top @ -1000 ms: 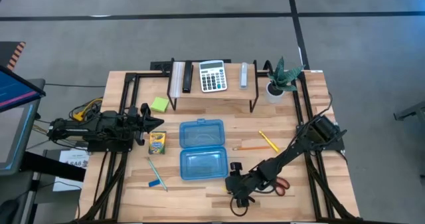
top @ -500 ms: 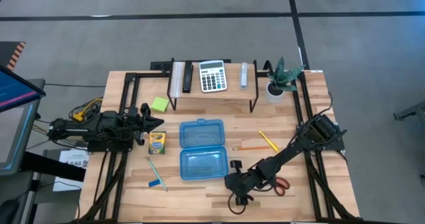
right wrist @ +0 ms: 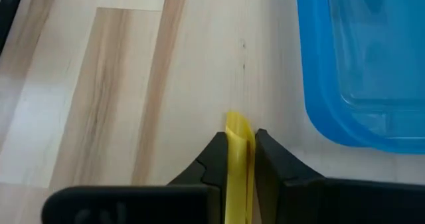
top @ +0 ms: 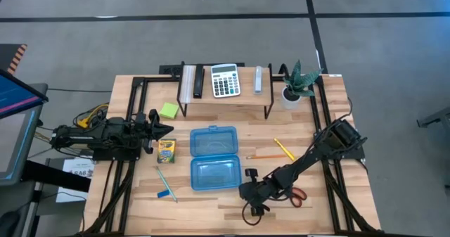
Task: Pack school essentials
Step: Put the yellow pen into the blue supply box
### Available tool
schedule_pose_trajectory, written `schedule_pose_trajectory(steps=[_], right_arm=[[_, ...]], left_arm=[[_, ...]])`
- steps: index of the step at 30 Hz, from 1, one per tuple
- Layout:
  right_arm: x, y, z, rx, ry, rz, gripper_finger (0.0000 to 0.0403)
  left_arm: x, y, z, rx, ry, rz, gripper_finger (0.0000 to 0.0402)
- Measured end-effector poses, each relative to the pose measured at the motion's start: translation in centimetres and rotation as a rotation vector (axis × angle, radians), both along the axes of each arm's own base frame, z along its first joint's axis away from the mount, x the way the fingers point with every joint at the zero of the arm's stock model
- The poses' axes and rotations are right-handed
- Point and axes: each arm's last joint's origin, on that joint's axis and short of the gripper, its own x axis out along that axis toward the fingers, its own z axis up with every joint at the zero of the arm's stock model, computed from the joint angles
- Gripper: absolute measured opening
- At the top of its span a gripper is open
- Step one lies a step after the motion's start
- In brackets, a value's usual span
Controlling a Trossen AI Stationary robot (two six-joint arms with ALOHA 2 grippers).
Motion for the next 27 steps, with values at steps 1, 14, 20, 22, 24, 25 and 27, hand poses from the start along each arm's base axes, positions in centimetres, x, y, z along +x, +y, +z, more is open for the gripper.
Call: schedule_pose_trajectory(steps=[1,14,20,22,24,25,27], right_arm=[[0.0,0.0,0.1,-0.001,-0.002,-0.001,0.0057],[-0.7,-0.6,1.8,-0.045,0.0,-0.025,0.0053],[-1.1,-0.9,3.1,-0.047,-0.015,-0.031,0.0037],[-1.1,-0.9,3.4,-0.043,-0.02,-0.032,0.0027],[-1.1,-0.9,3.6,-0.033,-0.02,-0.046,0.0018],[-1.2,-0.9,3.6,-0.029,-0.015,-0.055,0.0014],[-1.3,-1.0,3.6,-0.015,0.0,-0.081,0.0013]], left_arm=[[0.0,0.0,0.0,0.0,0.0,0.0,0.0],[0.0,0.0,0.0,0.001,0.005,0.0,0.0],[0.0,0.0,-0.1,0.001,0.007,0.0,0.0],[0.0,0.0,-0.1,0.001,0.007,0.0,0.0],[0.0,0.0,-0.1,0.001,0.007,0.0,0.0],[0.0,0.0,-0.1,0.001,0.007,0.0,0.0],[0.0,0.0,-0.1,0.001,0.007,0.0,0.0]])
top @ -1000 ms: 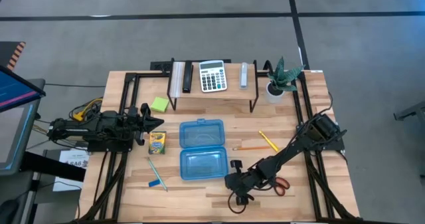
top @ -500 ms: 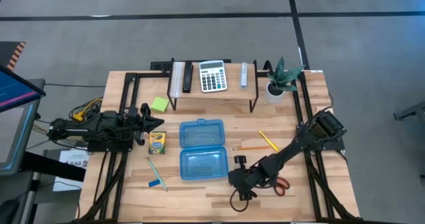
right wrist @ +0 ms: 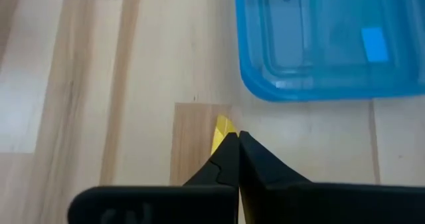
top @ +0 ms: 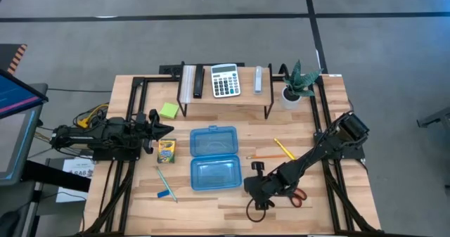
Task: Pack school essentials
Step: Put the yellow pen into the blue supply box
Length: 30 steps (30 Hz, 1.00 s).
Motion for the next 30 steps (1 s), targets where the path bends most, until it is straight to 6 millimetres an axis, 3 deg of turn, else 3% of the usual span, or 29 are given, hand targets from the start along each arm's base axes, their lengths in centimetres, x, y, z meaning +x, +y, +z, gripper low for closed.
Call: schedule_pose_trajectory(steps=[7,17,24,30], right_arm=[[-1.1,0.0,-0.4,0.0,0.087,-0.089,0.0072],[-0.7,1.0,-1.9,0.021,0.076,-0.093,0.0135],[-0.5,1.0,-2.6,0.01,0.09,-0.099,0.0138],[-0.7,0.5,-2.7,-0.016,0.124,-0.108,0.01]], left_arm=[[0.0,0.0,0.0,0.0,0.0,0.0,0.0],[0.0,0.0,0.0,0.0,0.0,0.0,0.0],[0.0,0.0,0.0,0.0,-0.001,0.0,0.0],[0.0,0.0,0.0,-0.001,-0.001,0.0,0.0]])
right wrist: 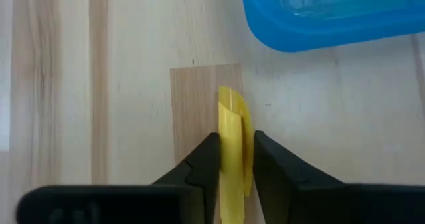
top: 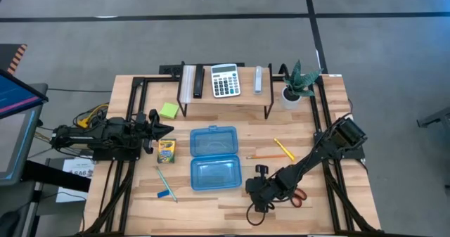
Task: Pack school essentials
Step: Put the yellow pen into the blue supply box
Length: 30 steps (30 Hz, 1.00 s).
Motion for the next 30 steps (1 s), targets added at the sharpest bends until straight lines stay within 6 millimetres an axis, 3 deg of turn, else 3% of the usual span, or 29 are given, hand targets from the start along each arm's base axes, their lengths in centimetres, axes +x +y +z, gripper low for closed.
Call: schedule_pose_trajectory(steps=[9,30], right_arm=[[-0.2,-0.3,0.1,-0.018,0.017,0.005,0.0026],[0.3,-0.2,1.1,-0.046,0.042,0.022,0.0029]], left_arm=[[0.0,0.0,0.0,0.0,-0.002,0.0,0.0],[0.0,0.0,0.0,0.0,-0.003,0.0,0.0]])
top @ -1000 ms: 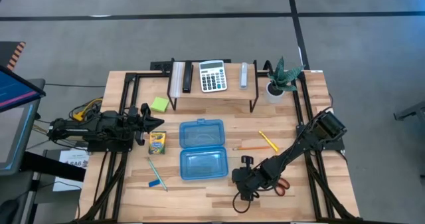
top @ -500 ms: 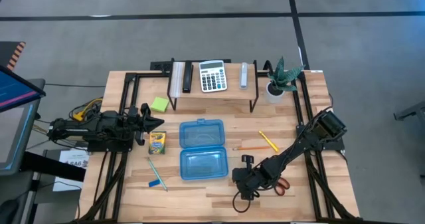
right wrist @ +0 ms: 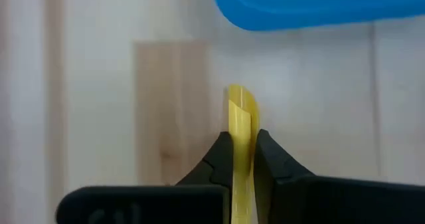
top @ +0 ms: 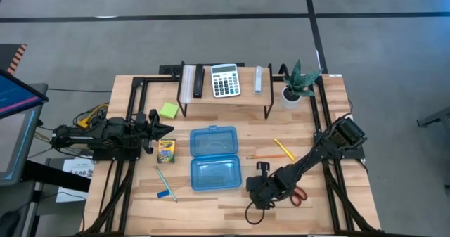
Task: Pack school essentials
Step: Put the yellow pen into the blue supply box
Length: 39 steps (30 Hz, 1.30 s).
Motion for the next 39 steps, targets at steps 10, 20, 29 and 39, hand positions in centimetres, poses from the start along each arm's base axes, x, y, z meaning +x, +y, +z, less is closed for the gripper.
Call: schedule_pose_trajectory(steps=[10,20,29,39], right_arm=[[1.0,-0.5,1.3,-0.024,0.001,-0.009,0.0019],[1.2,-0.6,2.2,-0.033,0.031,-0.01,0.0029],[1.0,-0.1,2.3,-0.018,0.033,-0.007,0.0067],[-2.1,0.3,2.9,-0.03,-0.07,-0.046,0.014]], left_arm=[[0.0,0.0,0.0,0.0,0.001,0.0,0.0],[0.0,0.0,0.0,0.0,0.003,0.0,0.0],[0.0,0.0,0.0,0.001,0.003,0.0,0.0],[0.0,0.0,-0.1,0.001,0.005,0.0,0.0]])
